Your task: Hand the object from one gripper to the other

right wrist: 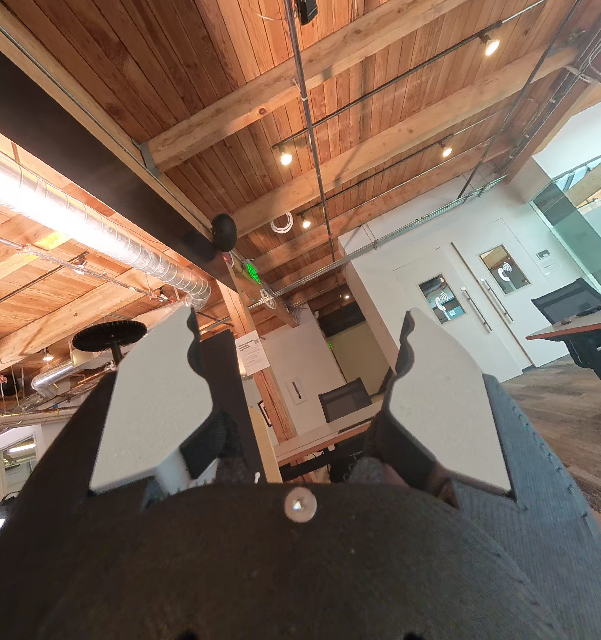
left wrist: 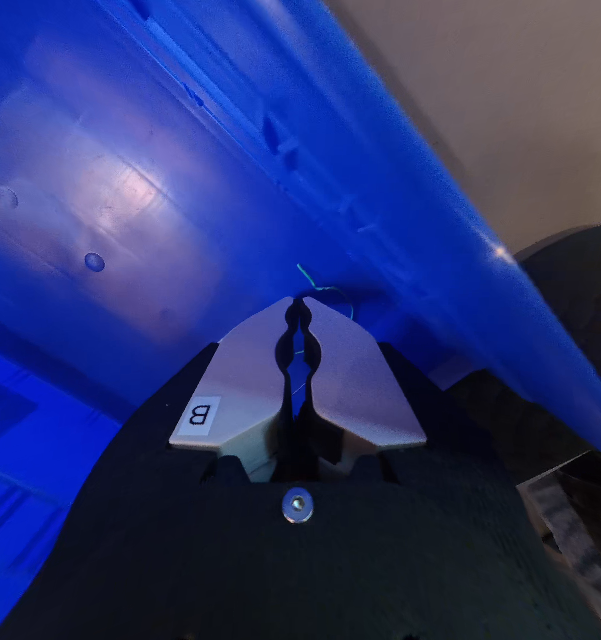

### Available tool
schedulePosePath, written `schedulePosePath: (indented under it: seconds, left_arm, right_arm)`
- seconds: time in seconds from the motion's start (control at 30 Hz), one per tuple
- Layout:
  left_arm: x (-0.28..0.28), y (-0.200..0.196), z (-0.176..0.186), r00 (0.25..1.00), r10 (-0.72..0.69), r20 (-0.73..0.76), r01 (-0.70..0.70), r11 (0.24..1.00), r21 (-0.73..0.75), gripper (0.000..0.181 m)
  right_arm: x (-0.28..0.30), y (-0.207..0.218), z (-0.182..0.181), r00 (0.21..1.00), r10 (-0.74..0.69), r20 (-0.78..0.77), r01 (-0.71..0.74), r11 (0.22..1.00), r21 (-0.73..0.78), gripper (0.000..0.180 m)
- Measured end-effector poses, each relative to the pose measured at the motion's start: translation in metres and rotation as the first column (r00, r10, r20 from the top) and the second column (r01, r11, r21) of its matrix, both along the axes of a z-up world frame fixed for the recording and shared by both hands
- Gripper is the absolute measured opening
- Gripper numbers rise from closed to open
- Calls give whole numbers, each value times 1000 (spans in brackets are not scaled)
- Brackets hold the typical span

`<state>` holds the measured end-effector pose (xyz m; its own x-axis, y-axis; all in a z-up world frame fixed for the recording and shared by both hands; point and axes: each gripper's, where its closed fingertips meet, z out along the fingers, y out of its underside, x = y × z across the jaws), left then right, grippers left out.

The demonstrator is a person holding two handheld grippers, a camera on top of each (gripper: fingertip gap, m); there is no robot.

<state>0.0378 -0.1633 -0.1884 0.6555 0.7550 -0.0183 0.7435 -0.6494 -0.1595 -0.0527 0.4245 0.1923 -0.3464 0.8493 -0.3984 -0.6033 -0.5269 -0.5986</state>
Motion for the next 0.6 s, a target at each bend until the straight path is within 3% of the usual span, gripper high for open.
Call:
schedulePosePath:
  seconds: [0.13,0.27,0.6]
  left_arm:
    - [-1,8,5,1000,4,-23,-2,995,97,0]
    - [1,18,11,1000,7,-18,-4,988,156,13]
    - [1,16,-1,1000,7,-17,-7,1000,13,10]
  right_arm:
    - [5,4,2,1000,-2,-23,2,1000,-19,108]
    - [9,5,3,999,3,-49,-5,999,-31,106]
    - [13,3,5,997,2,-75,-3,1000,-20,106]
